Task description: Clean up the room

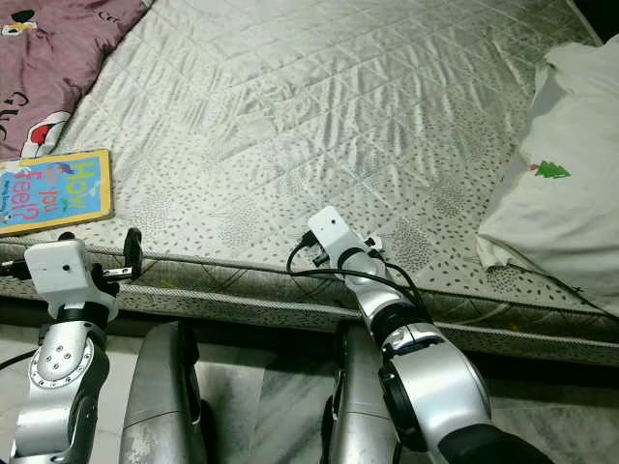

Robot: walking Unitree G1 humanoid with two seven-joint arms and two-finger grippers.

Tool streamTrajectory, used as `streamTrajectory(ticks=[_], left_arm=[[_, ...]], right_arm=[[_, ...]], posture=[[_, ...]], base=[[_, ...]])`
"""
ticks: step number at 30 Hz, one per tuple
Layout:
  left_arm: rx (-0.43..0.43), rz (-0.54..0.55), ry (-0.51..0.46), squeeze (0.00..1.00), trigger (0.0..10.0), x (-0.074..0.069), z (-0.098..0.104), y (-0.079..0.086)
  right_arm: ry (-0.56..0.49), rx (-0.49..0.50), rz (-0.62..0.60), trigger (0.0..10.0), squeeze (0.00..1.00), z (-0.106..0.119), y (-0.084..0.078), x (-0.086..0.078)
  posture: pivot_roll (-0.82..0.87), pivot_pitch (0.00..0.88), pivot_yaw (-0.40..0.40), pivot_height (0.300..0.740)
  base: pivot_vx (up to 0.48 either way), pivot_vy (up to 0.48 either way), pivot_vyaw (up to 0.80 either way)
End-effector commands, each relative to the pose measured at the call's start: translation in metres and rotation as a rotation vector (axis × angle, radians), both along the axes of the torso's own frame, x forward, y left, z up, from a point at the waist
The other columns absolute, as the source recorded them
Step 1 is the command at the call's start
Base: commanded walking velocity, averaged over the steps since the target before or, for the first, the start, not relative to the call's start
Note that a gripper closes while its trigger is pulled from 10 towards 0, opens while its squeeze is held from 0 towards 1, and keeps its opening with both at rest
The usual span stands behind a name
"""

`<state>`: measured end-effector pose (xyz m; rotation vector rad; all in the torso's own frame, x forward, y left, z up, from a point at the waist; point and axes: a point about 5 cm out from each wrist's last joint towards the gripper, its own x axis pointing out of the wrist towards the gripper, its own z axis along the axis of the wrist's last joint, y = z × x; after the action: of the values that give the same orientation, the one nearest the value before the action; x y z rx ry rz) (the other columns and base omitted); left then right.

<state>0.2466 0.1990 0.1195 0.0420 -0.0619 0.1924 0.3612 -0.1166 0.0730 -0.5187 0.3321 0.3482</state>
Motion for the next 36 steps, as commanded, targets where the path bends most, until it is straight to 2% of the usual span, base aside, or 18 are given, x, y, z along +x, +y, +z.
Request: streamTrajectory(ticks=[1,16,21,23,24,27,28,30,33,36], left_arm=[[0.006,0.009,0.006,0.0,10.0,0.0,-0.002,0.001],[0.003,0.006,-0.012,0.0,10.0,0.011,-0.001,-0.001],[-0.004,0.015,-0.031,0.0,10.0,0.016,0.002,0.0],[-0.031,0.032,-0.032,0.0,10.0,0.019,0.002,0.001],[-0.04,0.036,-0.045,0.0,10.0,0.021,0.004,0.0],[-0.064,0.032,-0.052,0.0,10.0,0.026,0.004,0.0],[-0.062,0.034,-0.052,0.0,10.0,0.027,0.004,0.0],[-0.081,0.051,-0.059,0.0,10.0,0.029,0.004,0.001],[-0.046,0.076,-0.048,0.0,10.0,0.03,0.003,0.002],[-0.036,0.087,-0.041,0.0,10.0,0.029,0.0,0.002]], right_arm=[[0.034,0.004,-0.019,0.0,0.0,-0.005,-0.005,-0.002],[0.021,-0.002,-0.025,0.0,0.0,-0.002,-0.005,0.0],[-0.02,0.054,-0.034,0.0,0.0,0.007,-0.004,0.004],[-0.05,0.133,-0.046,0.0,0.0,0.014,-0.002,0.007],[-0.075,0.266,-0.072,0.0,0.0,0.021,0.002,0.01],[-0.116,0.407,-0.083,0.0,0.0,0.028,0.009,0.01],[-0.119,0.415,-0.086,0.0,0.0,0.028,0.009,0.01],[-0.135,0.538,-0.125,0.0,0.0,0.03,0.013,0.007],[-0.2,0.602,-0.146,0.0,0.0,0.036,0.013,0.002],[-0.272,0.63,-0.191,0.0,0.0,0.045,0.006,-0.001]], posture=[[0.15,0.12,-0.043,0.517],[0.14,0.058,-0.034,0.517],[0.13,0.026,-0.032,0.517],[0.12,0.01,-0.029,0.517],[0.12,0.0,-0.026,0.517],[0.11,0.0,-0.017,0.517],[0.11,0.0,-0.017,0.517],[0.1,0.0,-0.009,0.517],[0.09,0.0,-0.01,0.517],[0.08,0.0,-0.01,0.517]], base=[[0.0,0.0,0.0],[0.0,0.0,0.0],[0.0,0.0,0.0],[0.0,0.0,0.0],[0.0,0.0,0.0],[0.0,0.0,0.0],[0.0,0.0,0.0],[0.0,0.0,0.0],[0.0,0.0,0.0],[0.0,0.0,0.0]])
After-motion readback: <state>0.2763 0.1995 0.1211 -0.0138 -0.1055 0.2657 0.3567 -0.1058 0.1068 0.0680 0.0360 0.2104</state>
